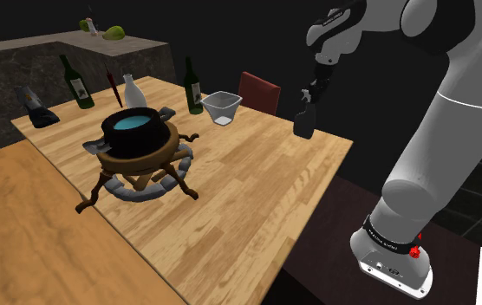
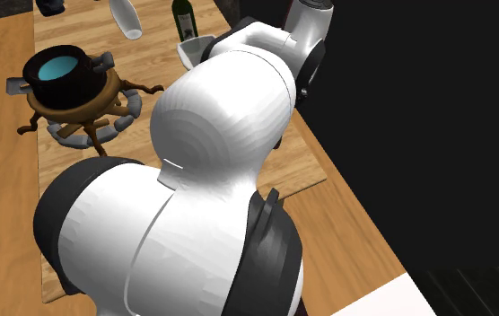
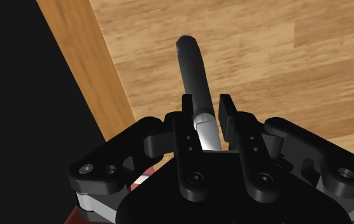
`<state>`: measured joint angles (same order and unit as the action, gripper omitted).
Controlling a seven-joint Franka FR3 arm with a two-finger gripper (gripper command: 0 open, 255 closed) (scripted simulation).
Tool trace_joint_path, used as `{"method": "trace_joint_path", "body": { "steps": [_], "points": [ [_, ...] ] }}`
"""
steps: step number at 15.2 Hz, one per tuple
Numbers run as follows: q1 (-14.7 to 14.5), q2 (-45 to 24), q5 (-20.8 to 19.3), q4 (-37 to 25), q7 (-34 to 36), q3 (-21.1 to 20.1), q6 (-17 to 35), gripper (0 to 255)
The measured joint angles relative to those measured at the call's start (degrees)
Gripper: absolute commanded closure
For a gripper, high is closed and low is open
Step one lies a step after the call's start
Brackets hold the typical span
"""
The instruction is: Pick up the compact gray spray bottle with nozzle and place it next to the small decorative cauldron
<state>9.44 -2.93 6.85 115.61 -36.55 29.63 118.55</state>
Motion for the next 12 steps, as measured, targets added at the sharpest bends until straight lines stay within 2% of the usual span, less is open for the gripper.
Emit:
{"method": "trace_joint_path", "body": {
  "steps": [5, 12],
  "points": [
    [0.0, 0.0, 0.0, -0.3, 0.0, 0.0, -0.4, 255],
    [-0.2, 1.7, -1.2, -3.5, 1.2, 0.0, -4.9, 255]
  ]
}}
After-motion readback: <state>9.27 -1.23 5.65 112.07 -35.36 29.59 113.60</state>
